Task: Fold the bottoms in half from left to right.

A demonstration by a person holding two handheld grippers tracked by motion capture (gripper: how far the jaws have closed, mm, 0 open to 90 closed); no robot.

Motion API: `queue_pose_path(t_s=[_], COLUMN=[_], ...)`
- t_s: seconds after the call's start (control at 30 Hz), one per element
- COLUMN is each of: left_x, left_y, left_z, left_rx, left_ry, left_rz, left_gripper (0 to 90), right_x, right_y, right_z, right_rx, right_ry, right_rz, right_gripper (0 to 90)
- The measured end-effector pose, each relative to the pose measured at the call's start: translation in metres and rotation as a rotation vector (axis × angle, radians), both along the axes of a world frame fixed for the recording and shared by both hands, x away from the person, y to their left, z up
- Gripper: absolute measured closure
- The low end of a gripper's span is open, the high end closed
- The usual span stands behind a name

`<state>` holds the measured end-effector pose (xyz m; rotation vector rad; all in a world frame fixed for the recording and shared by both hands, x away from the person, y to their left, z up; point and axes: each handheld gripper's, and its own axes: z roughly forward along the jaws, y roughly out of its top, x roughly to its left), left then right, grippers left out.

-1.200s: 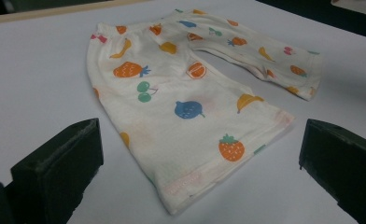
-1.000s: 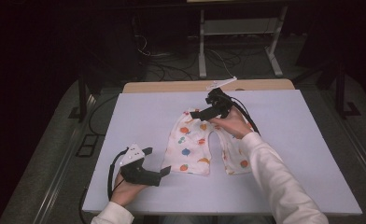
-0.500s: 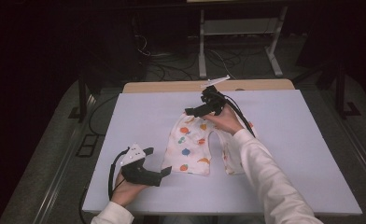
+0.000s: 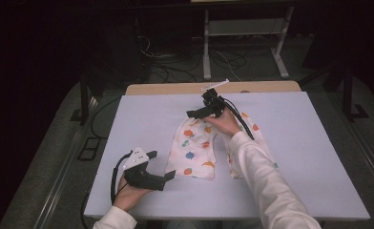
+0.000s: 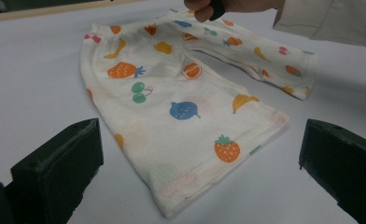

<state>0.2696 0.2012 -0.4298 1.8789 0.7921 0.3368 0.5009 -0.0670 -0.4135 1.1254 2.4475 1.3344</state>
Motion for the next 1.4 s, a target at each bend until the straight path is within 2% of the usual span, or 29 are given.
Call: queue_pose_path(t_s=[0.23, 0.37, 0.57, 0.6, 0.67, 0.83, 0.9, 1.1, 1.27, 1.4], left_x=[0.001, 0.001, 0.001, 0.001, 0.001, 0.001, 0.001, 0.001, 0.002, 0.001], left_y=[0.0, 0.0, 0.0, 0.0, 0.0, 0.0, -0.001, 0.0, 0.0, -0.001], left_z=[0.0, 0.0, 0.0, 0.0, 0.0, 0.0, 0.0, -0.001, -0.001, -0.001], left_rx=[-0.001, -0.001, -0.001, -0.003, -0.004, -0.003, 0.0, -0.003, 0.001, 0.003], left_ry=[0.001, 0.001, 0.001, 0.001, 0.001, 0.001, 0.0, 0.004, 0.005, 0.005], left_rz=[-0.002, -0.003, -0.004, -0.004, -0.005, -0.008, -0.009, -0.004, -0.005, -0.007], left_gripper=[0.0, 0.0, 0.0, 0.0, 0.0, 0.0, 0.0, 0.0, 0.0, 0.0], right_x=[0.012, 0.019, 0.03, 0.033, 0.033, 0.035, 0.035, 0.035, 0.033, 0.032], right_y=[0.003, 0.007, 0.009, 0.01, 0.01, 0.009, 0.011, 0.016, 0.016, 0.017], right_z=[-0.012, -0.015, -0.017, -0.018, -0.018, -0.02, -0.022, -0.03, -0.029, -0.027], right_rx=[-0.028, -0.05, -0.053, -0.063, -0.063, -0.049, -0.052, -0.067, -0.077, -0.094], right_ry=[0.032, 0.034, 0.044, 0.042, 0.036, 0.032, 0.039, 0.063, 0.072, 0.077], right_rz=[-0.017, -0.019, -0.04, -0.044, -0.046, -0.06, -0.064, -0.06, -0.067, -0.081], right_gripper=[0.0, 5.9, 13.9, 17.8, 20.0, 31.1, 34.2, 52.1, 68.1, 74.4])
